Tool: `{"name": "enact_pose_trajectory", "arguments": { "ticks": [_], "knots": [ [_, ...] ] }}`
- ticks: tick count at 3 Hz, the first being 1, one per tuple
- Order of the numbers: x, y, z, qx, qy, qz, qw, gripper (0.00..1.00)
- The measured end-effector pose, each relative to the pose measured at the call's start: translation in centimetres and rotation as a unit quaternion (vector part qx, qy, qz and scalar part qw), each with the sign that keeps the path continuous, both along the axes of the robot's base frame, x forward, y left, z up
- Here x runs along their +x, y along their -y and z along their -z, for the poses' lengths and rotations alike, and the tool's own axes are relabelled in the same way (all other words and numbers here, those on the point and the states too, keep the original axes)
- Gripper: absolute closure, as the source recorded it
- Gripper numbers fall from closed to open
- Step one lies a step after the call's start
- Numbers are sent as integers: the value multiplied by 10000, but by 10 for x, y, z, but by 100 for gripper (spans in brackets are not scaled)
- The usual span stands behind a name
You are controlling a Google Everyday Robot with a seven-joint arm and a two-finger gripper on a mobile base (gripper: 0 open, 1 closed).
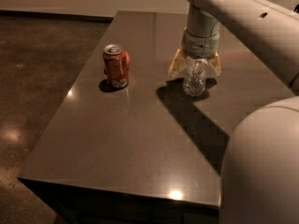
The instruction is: Pick water bottle
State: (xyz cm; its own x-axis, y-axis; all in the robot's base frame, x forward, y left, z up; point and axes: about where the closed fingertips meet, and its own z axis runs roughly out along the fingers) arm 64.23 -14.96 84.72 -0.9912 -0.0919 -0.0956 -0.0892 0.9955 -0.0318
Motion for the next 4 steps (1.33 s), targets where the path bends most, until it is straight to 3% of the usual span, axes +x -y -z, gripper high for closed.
{"name": "enact_pose_trajectory", "arguments": {
  "ticks": [1,2,3,4],
  "knots": [
    [5,1,2,-6,-1,179,9998,41],
    [8,-4,-10,34,146,47,9999,64],
    [9,-8,-27,139,227,-384,9989,88],
    [6,-12,-72,155,464,-1155,9921,100]
  ]
}}
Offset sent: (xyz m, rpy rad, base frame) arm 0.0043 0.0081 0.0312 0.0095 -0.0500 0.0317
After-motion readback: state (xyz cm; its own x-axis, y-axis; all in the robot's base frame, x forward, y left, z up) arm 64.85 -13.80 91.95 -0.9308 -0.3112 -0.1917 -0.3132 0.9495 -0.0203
